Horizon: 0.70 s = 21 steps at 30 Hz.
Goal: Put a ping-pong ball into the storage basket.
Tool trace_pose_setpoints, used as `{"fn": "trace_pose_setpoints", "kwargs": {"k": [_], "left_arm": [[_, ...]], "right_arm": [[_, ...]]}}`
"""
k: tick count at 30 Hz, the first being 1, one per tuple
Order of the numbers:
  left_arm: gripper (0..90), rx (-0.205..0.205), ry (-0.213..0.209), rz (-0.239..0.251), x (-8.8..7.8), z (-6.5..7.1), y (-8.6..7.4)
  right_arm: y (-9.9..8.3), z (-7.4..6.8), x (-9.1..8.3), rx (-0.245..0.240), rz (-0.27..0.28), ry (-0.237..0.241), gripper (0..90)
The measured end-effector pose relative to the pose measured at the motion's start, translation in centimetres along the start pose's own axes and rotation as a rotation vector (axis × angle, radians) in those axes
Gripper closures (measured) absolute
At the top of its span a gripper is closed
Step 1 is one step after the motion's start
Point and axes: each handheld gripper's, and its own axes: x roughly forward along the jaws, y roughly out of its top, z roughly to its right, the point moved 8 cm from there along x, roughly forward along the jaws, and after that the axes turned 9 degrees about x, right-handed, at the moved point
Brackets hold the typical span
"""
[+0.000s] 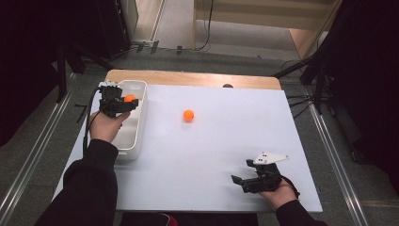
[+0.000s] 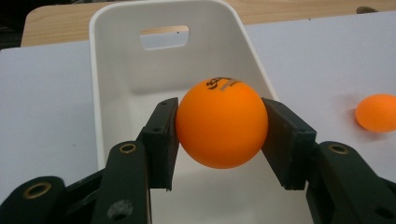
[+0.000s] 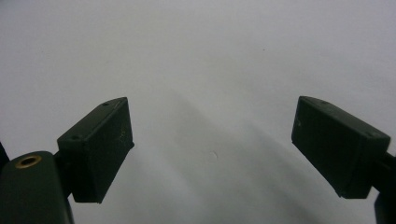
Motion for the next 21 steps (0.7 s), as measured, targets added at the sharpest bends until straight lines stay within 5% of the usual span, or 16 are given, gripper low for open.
{"fn": "trace_pose_setpoints", "kwargs": {"k": [5,9,21], "left_arm": [[47.6,-0.006,-0.001,0.010,-0.2,-0.1,0.1],[40.4,-0.030,-0.042,0.041,-0.7,-0.1,0.6],[28.8,0.026,-0.135,0.041,-2.5,0.7,1.2]], "right_arm": [[0.0,0.0,0.0,-0.003,0.002,0.001,11.1],[0.0,0.0,0.0,-0.002,0.002,0.001,11.1],[0.1,0.0,0.1,0.002,-0.001,0.001,11.1]]}}
